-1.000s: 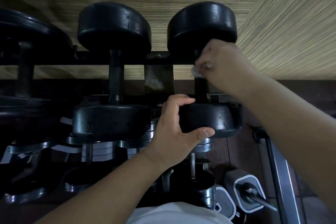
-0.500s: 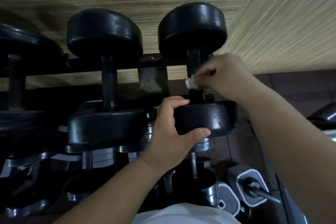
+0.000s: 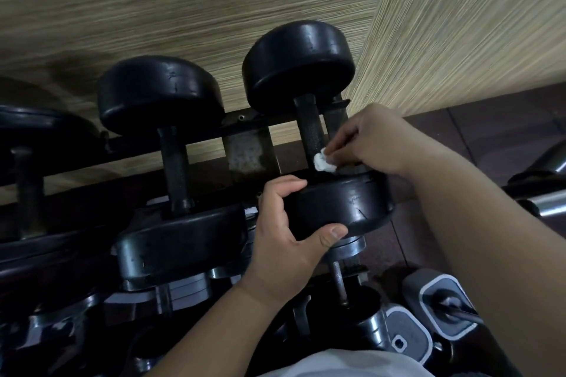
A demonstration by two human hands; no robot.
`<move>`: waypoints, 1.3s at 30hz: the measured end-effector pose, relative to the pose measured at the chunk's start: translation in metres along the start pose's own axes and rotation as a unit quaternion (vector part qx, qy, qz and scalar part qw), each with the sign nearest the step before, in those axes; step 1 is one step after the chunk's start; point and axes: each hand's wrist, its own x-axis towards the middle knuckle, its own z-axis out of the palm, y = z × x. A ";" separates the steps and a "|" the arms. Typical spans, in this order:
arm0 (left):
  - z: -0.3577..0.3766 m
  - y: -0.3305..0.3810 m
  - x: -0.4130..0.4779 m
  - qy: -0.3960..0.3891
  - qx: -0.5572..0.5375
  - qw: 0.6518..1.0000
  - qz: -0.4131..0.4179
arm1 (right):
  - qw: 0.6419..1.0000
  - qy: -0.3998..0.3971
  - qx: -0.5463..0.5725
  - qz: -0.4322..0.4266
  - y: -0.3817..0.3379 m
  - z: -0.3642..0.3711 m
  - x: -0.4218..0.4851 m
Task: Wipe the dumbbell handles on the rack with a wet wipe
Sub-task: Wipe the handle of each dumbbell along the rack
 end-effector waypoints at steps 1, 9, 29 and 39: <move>0.000 -0.001 0.000 0.001 0.003 1.000 0.000 | 1.000 0.026 -0.005 -0.011 -0.004 0.000 0.003; -0.001 -0.001 0.000 0.006 0.011 1.000 -0.009 | 0.961 0.122 -0.196 -0.153 -0.037 0.009 0.030; 0.000 -0.002 -0.002 0.002 0.033 0.998 -0.045 | 0.973 0.078 -0.206 -0.074 -0.025 0.008 0.010; -0.005 0.002 0.001 -0.018 0.059 0.996 -0.056 | 0.981 0.017 -0.181 -0.073 -0.026 0.007 -0.022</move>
